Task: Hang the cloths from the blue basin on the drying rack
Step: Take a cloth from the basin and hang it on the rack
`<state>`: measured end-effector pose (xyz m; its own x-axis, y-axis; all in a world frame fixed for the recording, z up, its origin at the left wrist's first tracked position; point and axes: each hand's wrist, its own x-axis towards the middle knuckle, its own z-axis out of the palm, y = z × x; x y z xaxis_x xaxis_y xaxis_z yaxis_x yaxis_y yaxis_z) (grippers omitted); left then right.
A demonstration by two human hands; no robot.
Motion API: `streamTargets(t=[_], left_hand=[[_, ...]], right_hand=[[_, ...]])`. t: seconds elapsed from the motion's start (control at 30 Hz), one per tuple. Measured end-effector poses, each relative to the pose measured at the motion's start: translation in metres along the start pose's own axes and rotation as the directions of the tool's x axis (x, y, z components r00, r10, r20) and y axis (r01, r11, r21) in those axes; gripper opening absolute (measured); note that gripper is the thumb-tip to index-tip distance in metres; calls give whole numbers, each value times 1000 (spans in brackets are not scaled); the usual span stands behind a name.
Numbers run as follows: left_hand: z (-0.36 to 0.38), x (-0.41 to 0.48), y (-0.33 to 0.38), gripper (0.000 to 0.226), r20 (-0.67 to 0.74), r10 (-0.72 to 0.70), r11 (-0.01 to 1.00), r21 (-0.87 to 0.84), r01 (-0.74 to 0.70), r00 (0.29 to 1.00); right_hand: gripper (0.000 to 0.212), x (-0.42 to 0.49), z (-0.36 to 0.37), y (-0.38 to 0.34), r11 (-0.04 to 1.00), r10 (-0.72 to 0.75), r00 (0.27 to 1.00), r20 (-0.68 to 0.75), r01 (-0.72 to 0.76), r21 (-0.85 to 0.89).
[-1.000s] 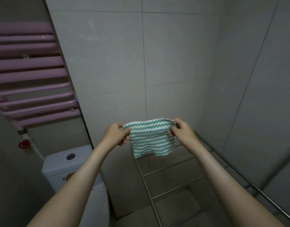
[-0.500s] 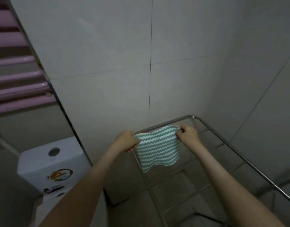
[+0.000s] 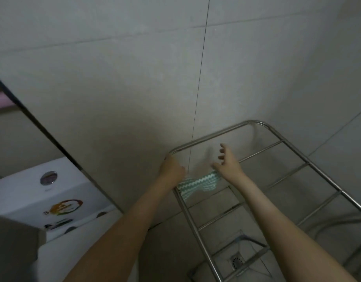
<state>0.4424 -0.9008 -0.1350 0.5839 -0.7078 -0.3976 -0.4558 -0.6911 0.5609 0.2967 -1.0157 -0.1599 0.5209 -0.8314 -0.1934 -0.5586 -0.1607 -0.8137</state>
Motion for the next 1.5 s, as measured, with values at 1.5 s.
streamTargets(t=[1.5], left_hand=[[-56,-240,-40,70,-203,17,834,543,98,979]], right_hand=[[82,-185,-1,-97,497,-498,733,463,679,-540]])
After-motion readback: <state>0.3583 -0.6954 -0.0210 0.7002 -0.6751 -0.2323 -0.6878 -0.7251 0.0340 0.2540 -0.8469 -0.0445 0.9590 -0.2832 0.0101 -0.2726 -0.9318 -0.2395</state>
